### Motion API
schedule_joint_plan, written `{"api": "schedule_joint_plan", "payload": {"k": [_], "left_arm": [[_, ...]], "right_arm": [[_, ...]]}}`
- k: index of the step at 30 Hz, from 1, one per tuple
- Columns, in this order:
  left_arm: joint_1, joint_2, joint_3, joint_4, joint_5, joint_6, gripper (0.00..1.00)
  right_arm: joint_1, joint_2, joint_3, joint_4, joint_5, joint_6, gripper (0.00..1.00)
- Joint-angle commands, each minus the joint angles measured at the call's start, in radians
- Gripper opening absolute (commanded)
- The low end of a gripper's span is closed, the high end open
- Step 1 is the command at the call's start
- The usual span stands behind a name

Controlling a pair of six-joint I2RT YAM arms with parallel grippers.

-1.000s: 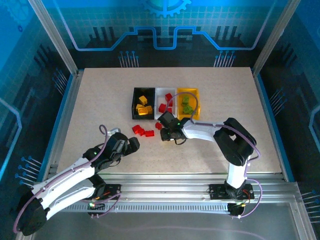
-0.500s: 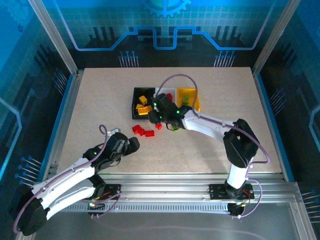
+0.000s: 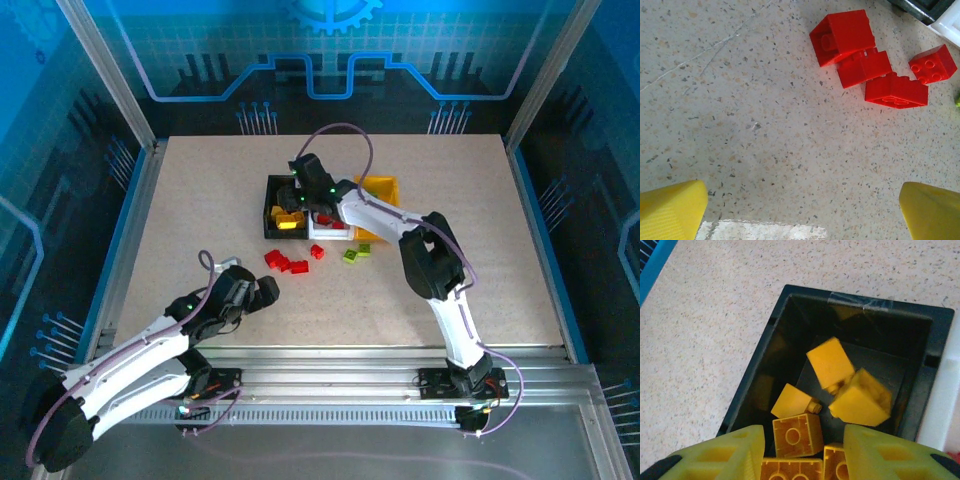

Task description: Sort the legos into containers by color

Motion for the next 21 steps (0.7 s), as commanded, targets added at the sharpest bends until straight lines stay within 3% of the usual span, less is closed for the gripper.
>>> {"api": "schedule_joint_plan", "payload": {"k": [1, 5, 11, 21], "left_arm": [[0.004, -0.012, 0.012, -0.028, 0.018, -0.006, 0.99], [0.005, -0.015, 0.006, -0.028, 0.017, -0.009, 0.99], [0.003, 0.001, 0.022, -0.016, 0.019, 0.002, 0.99], [0.029, 0.125, 0.131, 0.013, 0.005, 0.090, 0.99]], "right_arm": [[-0.002, 0.032, 0.085, 0.024, -0.039, 0.008, 0.55], [-0.002, 0.017, 0.087, 0.022, -0.045, 0.011, 0.67], [0.002, -0.118, -0.044, 0.071, -0.058, -0.004, 0.71], [0.043, -0.456, -0.436, 0.086, -0.041, -0.007, 0.72]]}}
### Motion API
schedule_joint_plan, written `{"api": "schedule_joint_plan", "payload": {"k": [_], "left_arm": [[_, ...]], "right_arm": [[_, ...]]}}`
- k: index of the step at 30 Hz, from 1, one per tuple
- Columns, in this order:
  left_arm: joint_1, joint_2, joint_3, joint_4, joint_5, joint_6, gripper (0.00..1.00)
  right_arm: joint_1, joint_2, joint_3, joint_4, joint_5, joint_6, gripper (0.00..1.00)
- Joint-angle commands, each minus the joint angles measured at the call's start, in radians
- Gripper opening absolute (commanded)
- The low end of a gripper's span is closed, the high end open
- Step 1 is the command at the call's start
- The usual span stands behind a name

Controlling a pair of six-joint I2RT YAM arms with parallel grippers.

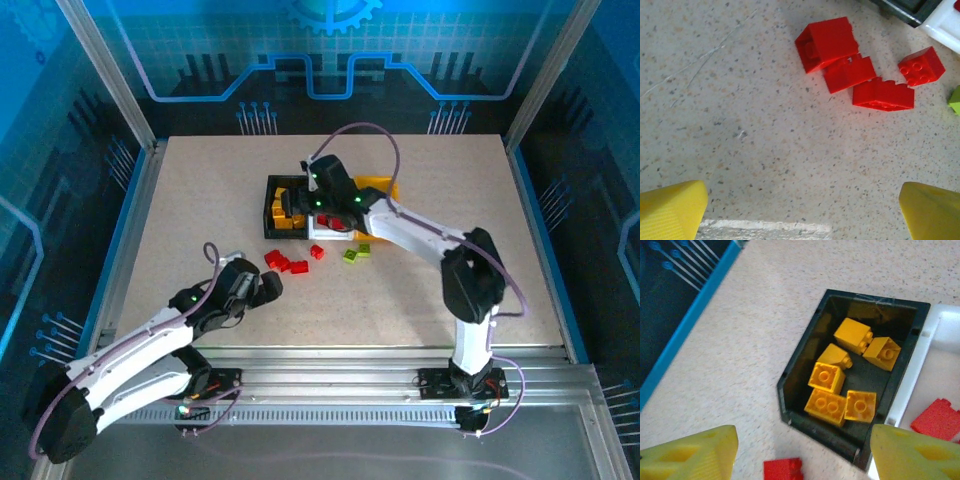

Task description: Sort the legos into containers by color

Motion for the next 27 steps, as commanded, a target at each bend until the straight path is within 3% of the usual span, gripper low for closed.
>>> {"api": "schedule_joint_plan", "payload": {"k": [1, 6, 12, 18, 27], "left_arm": [[0.033, 0.059, 0.058, 0.032, 0.011, 0.065, 0.99], [0.108, 0.212, 0.122, 0.081, 0.074, 0.140, 0.98], [0.131, 0.402, 0.183, 0.215, 0.063, 0.190, 0.81], [0.144, 0.530, 0.245, 0.294, -0.009, 0.187, 0.80], [0.171, 0.712, 0.356, 0.246, -0.073, 0.206, 0.67]], "right_arm": [[0.024, -0.102, -0.130, 0.008, 0.018, 0.001, 0.72], [0.045, -0.200, -0.314, 0.005, 0.036, 0.036, 0.72], [0.064, -0.278, -0.477, 0.043, 0.055, 0.065, 0.72], [0.066, -0.352, -0.547, 0.065, 0.062, 0.073, 0.72], [0.064, -0.428, -0.579, 0.047, 0.106, 0.045, 0.73]]}}
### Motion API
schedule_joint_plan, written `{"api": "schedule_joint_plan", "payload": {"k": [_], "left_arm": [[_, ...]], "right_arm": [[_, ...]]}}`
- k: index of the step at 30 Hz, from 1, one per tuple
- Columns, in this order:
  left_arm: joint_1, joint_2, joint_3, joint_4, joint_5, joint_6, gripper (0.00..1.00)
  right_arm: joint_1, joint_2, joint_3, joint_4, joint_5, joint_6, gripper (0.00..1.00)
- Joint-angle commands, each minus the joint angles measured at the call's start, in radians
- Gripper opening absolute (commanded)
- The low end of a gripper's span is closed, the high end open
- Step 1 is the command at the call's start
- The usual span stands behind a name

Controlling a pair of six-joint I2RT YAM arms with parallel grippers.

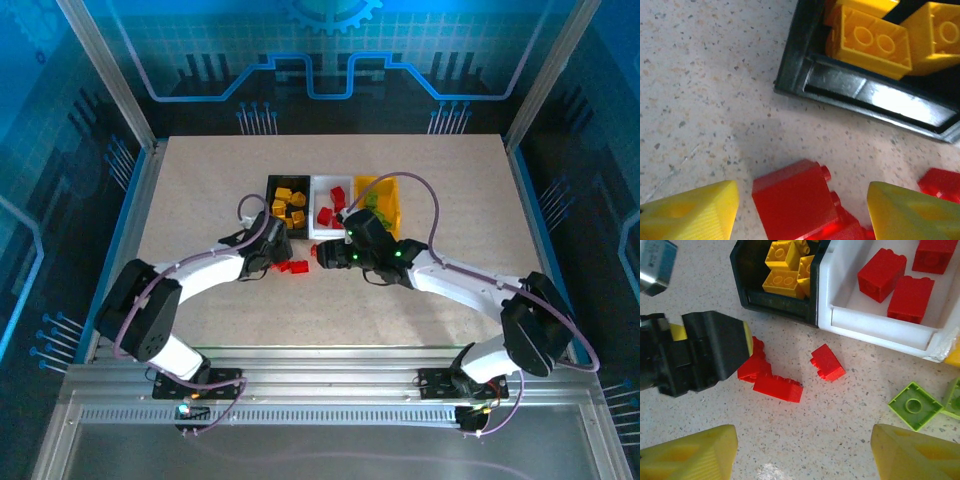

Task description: Sort the legos into containers by color

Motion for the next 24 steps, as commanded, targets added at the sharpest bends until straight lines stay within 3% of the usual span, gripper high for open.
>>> {"api": "schedule_joint_plan", "payload": {"k": [1, 7, 13, 19, 24], "left_arm": [[0.007, 0.059, 0.045, -0.026, -0.040, 0.027, 0.65], [0.007, 0.094, 0.018, -0.039, -0.038, 0.015, 0.49], [0.001, -0.025, -0.046, -0.047, -0.004, -0.013, 0.34], [-0.057, -0.217, -0.015, -0.141, -0.002, 0.003, 0.33], [-0.150, -0.166, 0.180, -0.169, -0.021, 0.050, 0.38]], "right_arm": [[0.005, -0.036, -0.022, 0.007, 0.045, -0.013, 0.73], [-0.014, -0.080, -0.038, -0.002, 0.061, -0.016, 0.73], [-0.043, -0.120, -0.055, -0.014, 0.073, -0.011, 0.73], [-0.097, -0.199, -0.141, -0.013, 0.080, 0.019, 0.74], [-0.139, -0.269, -0.215, -0.020, 0.083, 0.043, 0.74]]}}
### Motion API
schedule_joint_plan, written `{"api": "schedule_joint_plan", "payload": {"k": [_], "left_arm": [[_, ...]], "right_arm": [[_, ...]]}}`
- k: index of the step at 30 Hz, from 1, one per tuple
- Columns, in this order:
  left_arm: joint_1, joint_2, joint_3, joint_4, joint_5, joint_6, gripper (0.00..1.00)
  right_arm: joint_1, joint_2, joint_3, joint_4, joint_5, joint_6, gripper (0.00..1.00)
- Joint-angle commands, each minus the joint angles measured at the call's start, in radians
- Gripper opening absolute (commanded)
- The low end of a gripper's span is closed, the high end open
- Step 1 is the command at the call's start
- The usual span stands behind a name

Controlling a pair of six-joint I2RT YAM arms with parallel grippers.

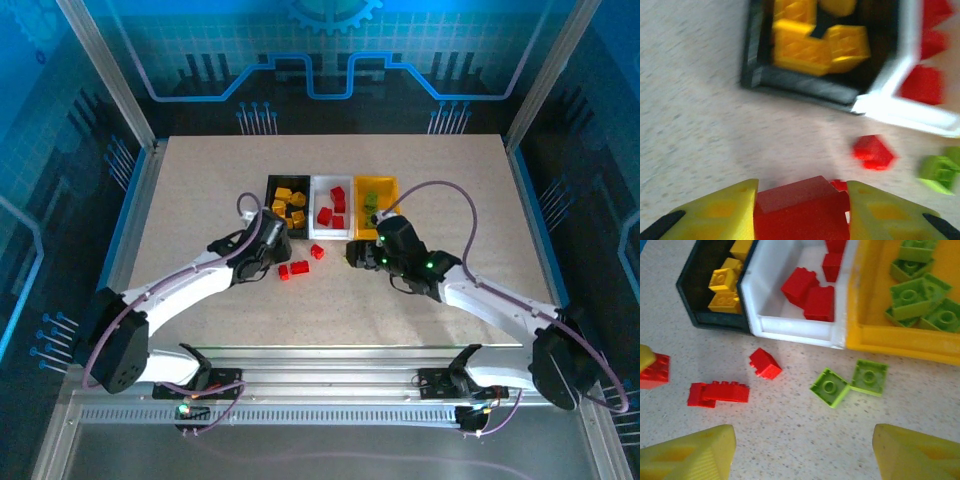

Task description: Sort the legos into containers by color

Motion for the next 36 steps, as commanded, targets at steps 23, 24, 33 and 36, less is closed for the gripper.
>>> {"api": "schedule_joint_plan", "payload": {"k": [23, 24, 33, 36], "left_arm": [[-0.043, 0.555, 0.746, -0.045, -0.067, 0.129, 0.99], [-0.043, 0.523, 0.722, -0.037, -0.050, 0.123, 0.99], [-0.048, 0.178, 0.360, 0.061, 0.084, 0.061, 0.99], [-0.048, 0.061, 0.203, 0.054, 0.095, 0.033, 0.98]], "right_arm": [[-0.047, -0.208, -0.085, -0.087, 0.039, 0.040, 0.78], [-0.047, -0.207, -0.084, -0.086, 0.038, 0.041, 0.78], [-0.050, -0.187, -0.100, -0.063, 0.029, 0.052, 0.79], [-0.051, -0.177, -0.110, -0.045, 0.020, 0.059, 0.79]]}}
